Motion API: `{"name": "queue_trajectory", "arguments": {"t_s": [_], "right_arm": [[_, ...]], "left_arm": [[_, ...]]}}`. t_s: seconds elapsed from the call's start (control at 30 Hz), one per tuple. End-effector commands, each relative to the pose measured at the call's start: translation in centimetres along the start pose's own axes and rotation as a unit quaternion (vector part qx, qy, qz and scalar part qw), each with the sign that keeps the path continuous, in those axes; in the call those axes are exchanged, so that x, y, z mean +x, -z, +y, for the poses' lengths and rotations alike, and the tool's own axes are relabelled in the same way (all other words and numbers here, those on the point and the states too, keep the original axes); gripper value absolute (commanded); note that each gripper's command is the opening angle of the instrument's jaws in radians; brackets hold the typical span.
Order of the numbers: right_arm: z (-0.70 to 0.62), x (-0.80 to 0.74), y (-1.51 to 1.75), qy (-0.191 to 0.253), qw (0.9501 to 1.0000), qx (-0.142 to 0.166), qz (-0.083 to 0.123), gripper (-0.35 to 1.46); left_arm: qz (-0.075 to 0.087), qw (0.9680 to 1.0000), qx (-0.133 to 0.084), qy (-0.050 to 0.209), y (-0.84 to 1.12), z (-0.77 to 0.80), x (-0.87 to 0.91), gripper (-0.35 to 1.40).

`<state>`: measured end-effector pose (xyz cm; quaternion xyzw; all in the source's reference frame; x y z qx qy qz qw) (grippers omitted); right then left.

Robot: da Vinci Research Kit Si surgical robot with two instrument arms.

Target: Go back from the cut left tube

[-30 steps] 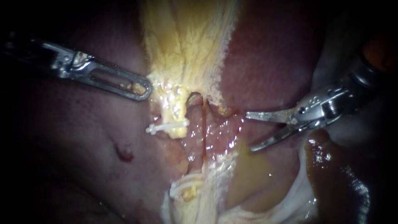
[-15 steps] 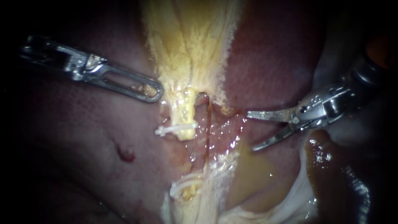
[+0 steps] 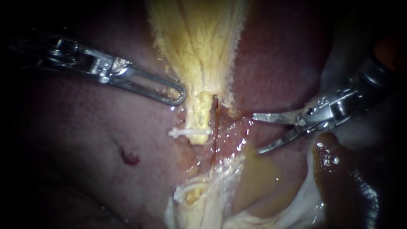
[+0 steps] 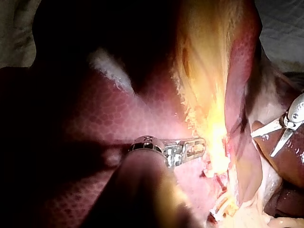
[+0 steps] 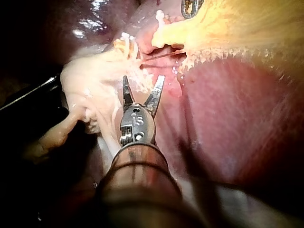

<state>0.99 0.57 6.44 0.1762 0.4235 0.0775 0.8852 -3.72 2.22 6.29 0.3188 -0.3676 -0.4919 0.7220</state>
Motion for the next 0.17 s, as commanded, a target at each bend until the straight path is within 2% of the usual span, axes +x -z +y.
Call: {"name": "queue_trajectory", "arguments": {"t_s": [0.03, 0.17], "right_arm": [[0.00, 0.01, 0.00, 0.000, 1.0000, 0.000, 0.001, 1.43], [0.00, 0.01, 0.00, 0.000, 1.0000, 0.003, 0.002, 1.43]], "left_arm": [[0.000, 1.0000, 0.000, 0.000, 0.00, 0.00, 0.00, -0.35], [0.000, 1.0000, 0.001, 0.000, 0.01, 0.00, 0.00, -0.35]]}}
